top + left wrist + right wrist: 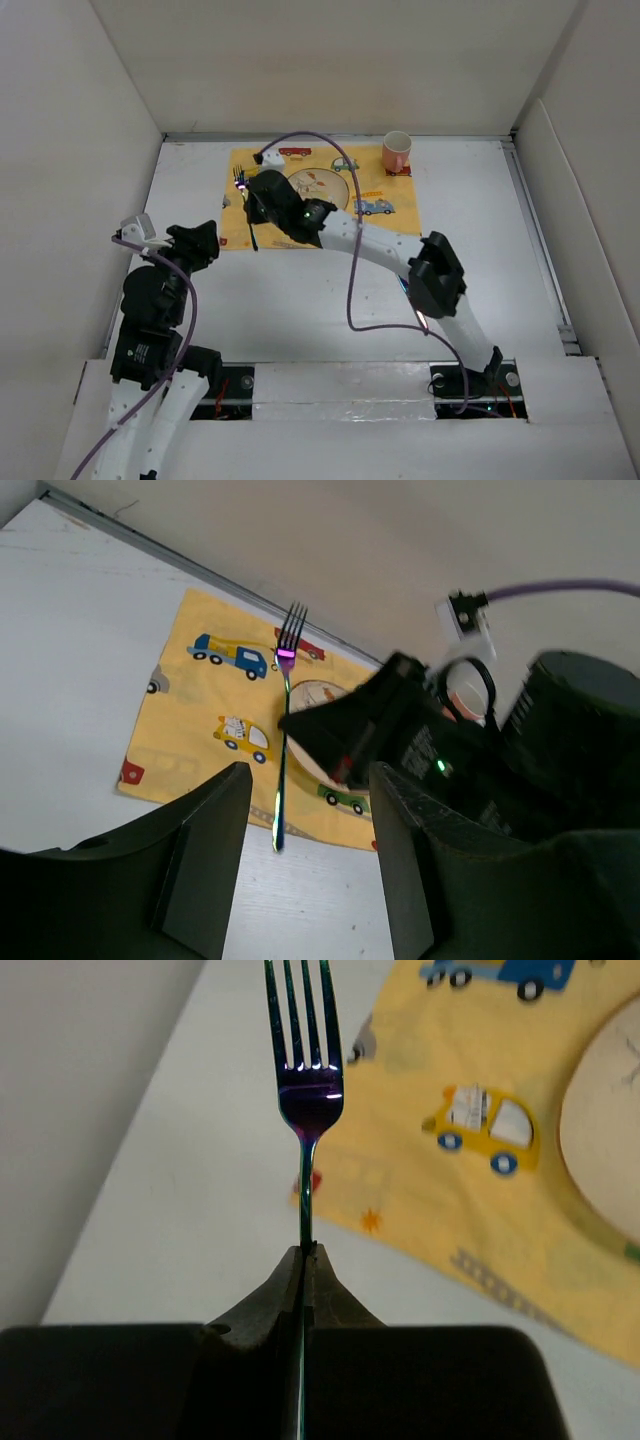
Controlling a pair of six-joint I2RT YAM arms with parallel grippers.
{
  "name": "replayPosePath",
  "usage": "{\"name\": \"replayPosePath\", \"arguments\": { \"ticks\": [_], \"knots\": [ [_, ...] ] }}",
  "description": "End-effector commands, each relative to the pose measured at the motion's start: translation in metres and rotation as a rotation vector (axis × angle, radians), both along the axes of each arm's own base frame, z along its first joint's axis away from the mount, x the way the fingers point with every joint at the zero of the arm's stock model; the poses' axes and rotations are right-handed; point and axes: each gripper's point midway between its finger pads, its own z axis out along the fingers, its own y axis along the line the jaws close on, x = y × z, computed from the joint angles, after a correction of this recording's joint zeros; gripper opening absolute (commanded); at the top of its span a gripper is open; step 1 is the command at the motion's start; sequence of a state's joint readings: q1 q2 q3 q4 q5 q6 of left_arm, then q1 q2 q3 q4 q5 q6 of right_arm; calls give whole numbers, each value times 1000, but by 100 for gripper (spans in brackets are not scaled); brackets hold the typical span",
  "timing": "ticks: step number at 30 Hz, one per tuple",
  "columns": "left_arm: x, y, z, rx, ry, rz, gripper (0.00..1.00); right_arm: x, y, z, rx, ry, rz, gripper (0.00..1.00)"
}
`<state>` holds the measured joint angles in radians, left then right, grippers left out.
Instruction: Set the dinner table for one person
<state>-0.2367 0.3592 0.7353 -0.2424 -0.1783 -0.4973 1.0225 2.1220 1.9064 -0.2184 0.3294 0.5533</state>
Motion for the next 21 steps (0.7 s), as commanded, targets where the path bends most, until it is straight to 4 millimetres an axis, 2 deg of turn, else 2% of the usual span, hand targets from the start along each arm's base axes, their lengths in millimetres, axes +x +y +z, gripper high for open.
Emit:
{"name": "replayPosePath", "arguments": {
  "ticks": [1, 2, 4, 5, 7, 8, 9, 10, 15, 16, 21],
  "knots": [
    [10, -2, -1, -18, 27, 8, 48, 44, 11, -38, -61, 44, -24, 0],
    [11, -4, -1, -11, 35, -2, 48, 64, 16, -2, 15, 8, -43, 0],
    [14, -10, -7, -1, 57, -31, 48, 78, 20, -13, 20, 36, -53, 0],
    [14, -11, -7, 3, 56, -39, 48, 87, 23, -32, 15, 53, -62, 0],
    [13, -15, -6, 4, 55, -59, 48, 106, 24, -22, 86, 41, -76, 0],
    [13, -15, -7, 6, 55, -61, 48, 111, 24, -34, 91, 55, -80, 0],
    [13, -16, -6, 4, 53, -66, 48, 121, 19, -35, 122, 69, -96, 0],
    [12, -16, -5, 2, 47, -67, 48, 121, 24, -33, 144, 69, -81, 0],
    [10, -17, -5, 5, 49, -76, 48, 141, 12, -48, 147, 81, -115, 0],
    [11, -17, -5, 6, 50, -73, 48, 140, 14, -59, 151, 101, -113, 0],
    [10, -17, -5, 8, 47, -77, 48, 139, 19, -84, 168, 153, -123, 0]
  ]
}}
